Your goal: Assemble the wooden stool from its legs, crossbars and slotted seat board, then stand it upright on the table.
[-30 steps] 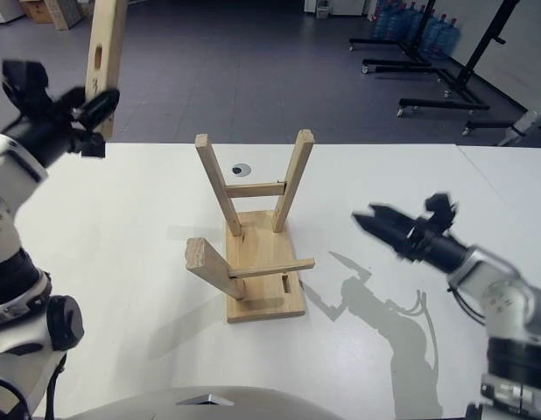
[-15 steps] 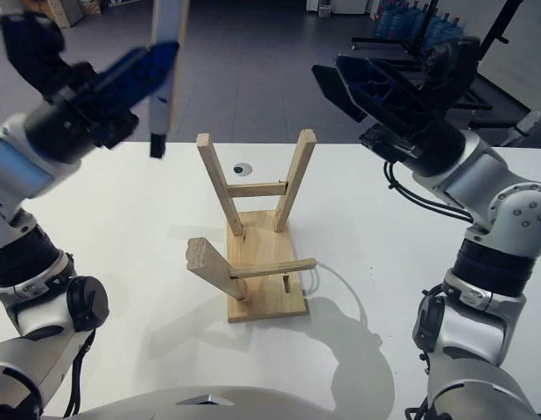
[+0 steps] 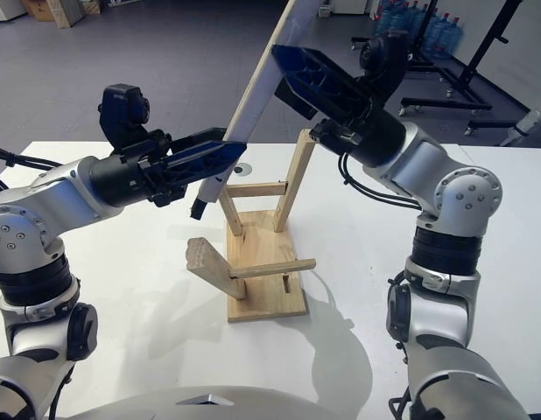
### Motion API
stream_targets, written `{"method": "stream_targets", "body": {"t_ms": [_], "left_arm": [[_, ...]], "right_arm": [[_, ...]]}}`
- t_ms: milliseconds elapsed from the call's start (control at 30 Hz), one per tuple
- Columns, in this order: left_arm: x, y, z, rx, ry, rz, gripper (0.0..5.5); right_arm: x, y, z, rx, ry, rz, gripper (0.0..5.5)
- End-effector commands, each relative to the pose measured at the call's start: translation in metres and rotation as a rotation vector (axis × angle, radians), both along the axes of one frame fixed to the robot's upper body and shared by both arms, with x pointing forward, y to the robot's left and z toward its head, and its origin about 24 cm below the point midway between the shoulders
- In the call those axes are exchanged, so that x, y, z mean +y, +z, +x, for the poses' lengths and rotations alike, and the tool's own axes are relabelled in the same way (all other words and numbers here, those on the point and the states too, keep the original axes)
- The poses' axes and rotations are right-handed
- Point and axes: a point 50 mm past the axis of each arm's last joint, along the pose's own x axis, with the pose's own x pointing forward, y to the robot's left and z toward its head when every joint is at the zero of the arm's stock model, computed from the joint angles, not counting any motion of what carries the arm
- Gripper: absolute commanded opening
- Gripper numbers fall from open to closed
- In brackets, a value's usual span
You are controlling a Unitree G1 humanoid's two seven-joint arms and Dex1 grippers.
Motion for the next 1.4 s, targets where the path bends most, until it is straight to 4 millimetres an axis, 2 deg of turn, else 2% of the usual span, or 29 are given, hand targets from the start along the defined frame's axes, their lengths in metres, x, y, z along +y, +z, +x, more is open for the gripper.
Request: {"method": "stream_targets", "body": {"t_ms": [33,400,633,1000,1233,1267,1400], "left_arm": [[0.000,-0.003,-0.002,-0.019,0.010,0.021,2.05],[-0.004,-0.008,-0.005,-0.028,0.003,0.032,2.05],[-0.005,-0.010,-0.004,-0.035,0.009,0.035,2.05],[-0.004,-0.010,-0.004,-0.046,0.012,0.042,2.05],[-0.004,-0.011,-0.002,-0.043,0.018,0.048,2.05],[-0.003,-0.012,-0.001,-0.036,0.021,0.050,2.41],[-0.002,-0.012,-0.002,-0.030,0.021,0.045,3.01]], "right_arm": [[0.004,0.011,-0.004,-0.032,0.019,0.027,5.40],[0.016,0.008,-0.006,-0.012,0.047,0.039,5.40],[0.021,0.007,-0.007,-0.007,0.050,0.036,4.06],[0.018,0.007,-0.006,-0.005,0.038,0.053,2.25],[0.018,0.004,-0.007,-0.004,0.027,0.050,2.23],[0.017,0.003,-0.007,-0.005,0.021,0.049,2.23],[0.015,0.001,-0.007,-0.008,-0.001,0.045,2.10]]}}
